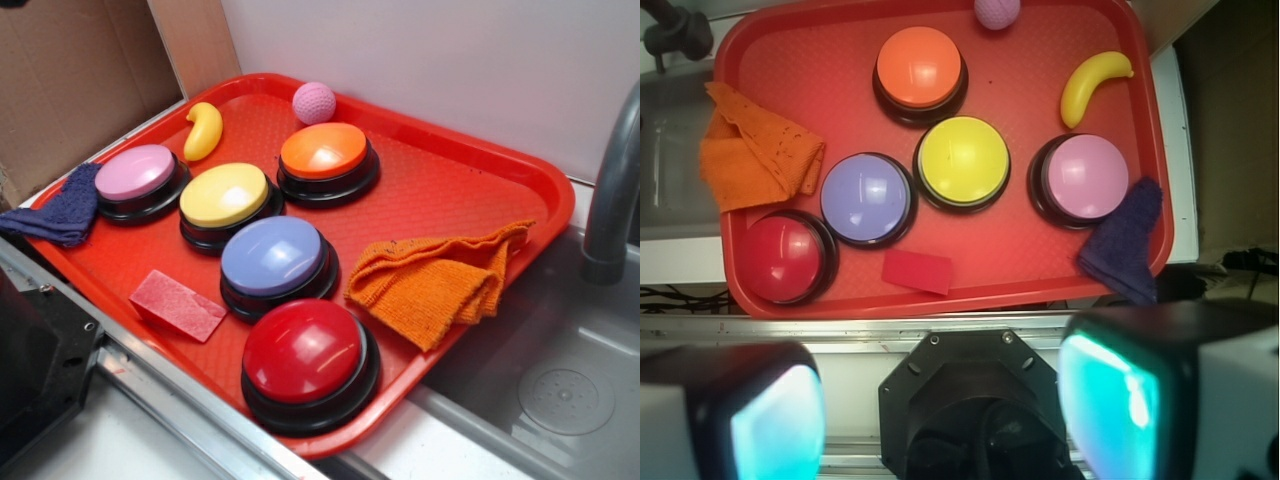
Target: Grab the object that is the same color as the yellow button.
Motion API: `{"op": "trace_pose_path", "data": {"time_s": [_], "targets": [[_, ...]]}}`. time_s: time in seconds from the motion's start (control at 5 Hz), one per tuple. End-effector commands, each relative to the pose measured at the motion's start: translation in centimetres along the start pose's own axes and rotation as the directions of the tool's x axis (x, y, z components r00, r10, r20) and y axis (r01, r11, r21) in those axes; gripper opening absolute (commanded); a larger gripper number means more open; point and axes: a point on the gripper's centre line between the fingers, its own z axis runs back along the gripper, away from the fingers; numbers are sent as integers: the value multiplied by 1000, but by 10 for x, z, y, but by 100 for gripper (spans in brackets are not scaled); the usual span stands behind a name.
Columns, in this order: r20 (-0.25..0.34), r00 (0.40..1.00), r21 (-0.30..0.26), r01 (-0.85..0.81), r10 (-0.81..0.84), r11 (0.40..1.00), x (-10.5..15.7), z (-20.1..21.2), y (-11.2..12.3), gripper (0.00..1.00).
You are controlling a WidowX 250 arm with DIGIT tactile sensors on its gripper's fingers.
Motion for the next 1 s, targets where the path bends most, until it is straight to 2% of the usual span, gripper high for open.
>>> {"op": "trace_pose_path", "data": {"time_s": [0.0, 0.2, 0.6, 0.8], "targets": [[0, 1000, 0, 0, 0, 1000, 0, 0, 0, 100], [11, 992, 4, -123, 123, 992, 21, -10, 18, 100], [52, 943, 55, -333, 330, 941, 70, -45, 65, 100], [119, 896, 29, -434, 427, 901, 97, -77, 99, 100]]}}
